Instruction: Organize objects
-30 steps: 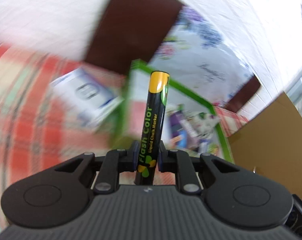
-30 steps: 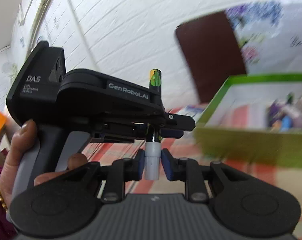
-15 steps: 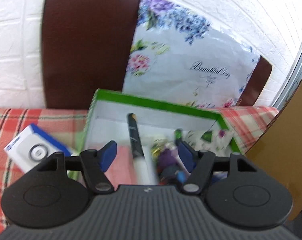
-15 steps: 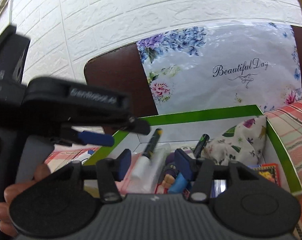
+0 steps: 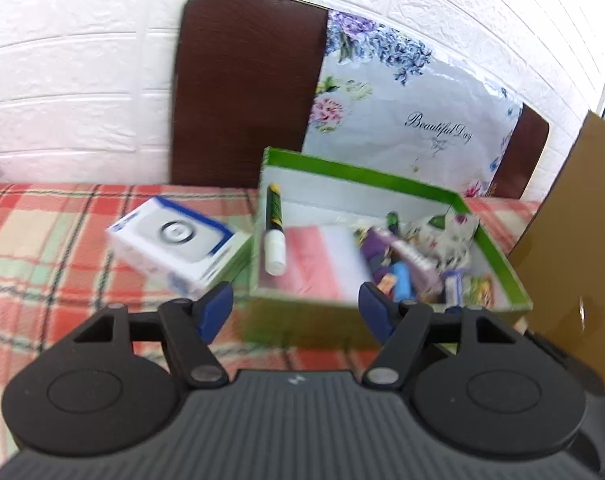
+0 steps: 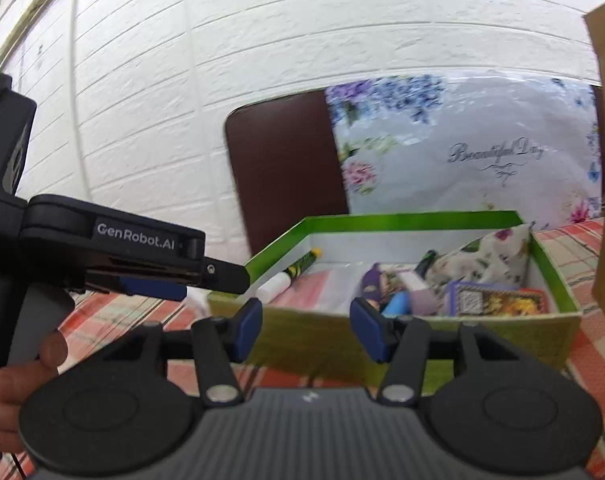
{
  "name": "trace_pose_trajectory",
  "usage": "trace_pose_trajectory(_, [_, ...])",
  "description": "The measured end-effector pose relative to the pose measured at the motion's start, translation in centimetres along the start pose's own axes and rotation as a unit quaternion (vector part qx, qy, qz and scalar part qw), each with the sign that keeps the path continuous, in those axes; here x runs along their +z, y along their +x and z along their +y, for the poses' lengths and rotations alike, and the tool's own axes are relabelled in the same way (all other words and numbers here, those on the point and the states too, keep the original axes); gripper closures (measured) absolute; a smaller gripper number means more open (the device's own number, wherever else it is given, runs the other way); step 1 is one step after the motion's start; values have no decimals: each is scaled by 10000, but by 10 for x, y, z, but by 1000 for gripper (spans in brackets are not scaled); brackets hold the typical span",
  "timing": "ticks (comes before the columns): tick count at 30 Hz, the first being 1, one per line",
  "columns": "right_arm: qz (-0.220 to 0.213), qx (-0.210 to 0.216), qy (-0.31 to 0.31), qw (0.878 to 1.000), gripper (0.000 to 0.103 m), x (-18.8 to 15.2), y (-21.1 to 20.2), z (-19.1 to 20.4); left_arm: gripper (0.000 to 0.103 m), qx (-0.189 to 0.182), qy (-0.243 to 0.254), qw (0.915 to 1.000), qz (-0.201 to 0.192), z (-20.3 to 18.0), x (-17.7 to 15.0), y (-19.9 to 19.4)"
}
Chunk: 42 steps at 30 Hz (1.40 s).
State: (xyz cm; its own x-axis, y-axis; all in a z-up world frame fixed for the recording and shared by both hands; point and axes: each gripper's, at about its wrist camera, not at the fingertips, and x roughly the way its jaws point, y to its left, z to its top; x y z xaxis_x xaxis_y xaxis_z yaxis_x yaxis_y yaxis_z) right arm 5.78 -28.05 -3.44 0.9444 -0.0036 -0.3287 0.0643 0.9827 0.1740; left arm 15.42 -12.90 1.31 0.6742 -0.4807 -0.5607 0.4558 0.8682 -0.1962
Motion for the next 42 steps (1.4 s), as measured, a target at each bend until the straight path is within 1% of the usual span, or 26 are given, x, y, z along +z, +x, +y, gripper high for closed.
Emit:
trace_pose_trajectory(2, [87, 114, -107, 9998, 52, -2, -1, 11, 32, 158, -96, 9998, 74, 15, -9, -6])
trace_pose_trajectory(6, [230, 346, -470, 9980, 52, -3, 0, 37, 32, 726, -492, 9959, 205, 61, -26, -16])
trace_pose_trajectory(9, [399, 568, -885, 9937, 50, 0, 8, 60, 32, 1226, -778, 9891, 240, 100, -36, -25])
trace_pose_trajectory(13, [778, 958, -1455, 9816, 44, 19, 41, 92, 32, 1839, -1024, 9774, 198, 146, -48, -31])
trace_pose_trajectory(14, [884, 1025, -1595, 9779, 38, 27, 54, 99, 32, 1847, -1032, 9773, 95, 155, -52, -32])
trace_pose_trajectory(15, [1009, 1067, -1723, 9740, 33, 37, 69, 106, 31, 1812, -924, 9791, -85, 159, -57, -36])
trace_pose_trajectory(16, [1181, 1104, -1860, 9692, 16, 46, 86, 114, 28, 1864, -742, 9795, -174, 160, -61, -36])
trace_pose_trajectory(17, [1341, 1113, -1999, 9642, 8, 55, 104, 120, 27, 1964, -534, 9788, -235, 158, -67, -34])
trace_pose_trajectory(19, [1670, 1005, -2375, 9516, 8, 66, 141, 131, 20, 1968, -337, 9793, -340, 151, -71, -34])
trace_pose_trajectory(20, [1785, 842, -2559, 9463, 7, 70, 158, 137, 19, 1988, -272, 9791, -328, 148, -71, -32])
trace_pose_trajectory(22, [2218, 688, -2881, 9290, 3, 71, 193, 144, 17, 1955, -261, 9797, -366, 149, -72, -32])
trace_pose_trajectory(25, [2826, 445, -3056, 9082, 3, 66, 234, 148, 17, 1873, -349, 9807, -439, 153, -72, -33])
trace_pose_trajectory(28, [3378, 249, -3146, 8867, 1, 57, 261, 148, 17, 1849, -367, 9809, -477, 153, -73, -33])
trace_pose_trajectory(30, [3611, 153, -3261, 8735, 3, 49, 271, 150, 16, 1821, -387, 9813, -493, 154, -74, -32])
trace_pose_trajectory(31, [3632, 158, -3274, 8721, 4, 48, 272, 151, 15, 1808, -404, 9814, -501, 154, -74, -32])
trace_pose_trajectory(32, [3638, 195, -3261, 8723, 13, 48, 271, 151, 15, 1798, -416, 9815, -509, 155, -74, -33])
trace_pose_trajectory(33, [3714, 285, -3158, 8727, 17, 48, 271, 152, 15, 1793, -421, 9815, -512, 155, -74, -33])
trace_pose_trajectory(34, [3730, 299, -3090, 8743, 17, 49, 269, 151, 15, 1793, -422, 9816, -512, 155, -74, -33])
trace_pose_trajectory(36, [3674, 417, -3218, 8716, 17, 46, 258, 155, 15, 1797, -419, 9815, -511, 155, -74, -33])
trace_pose_trajectory(39, [3592, 618, -3282, 8715, 17, 40, 239, 161, 15, 1799, -421, 9815, -511, 155, -74, -33])
trace_pose_trajectory(42, [3407, 688, -3426, 8728, 17, 32, 217, 167, 15, 1801, -419, 9814, -510, 154, -74, -33])
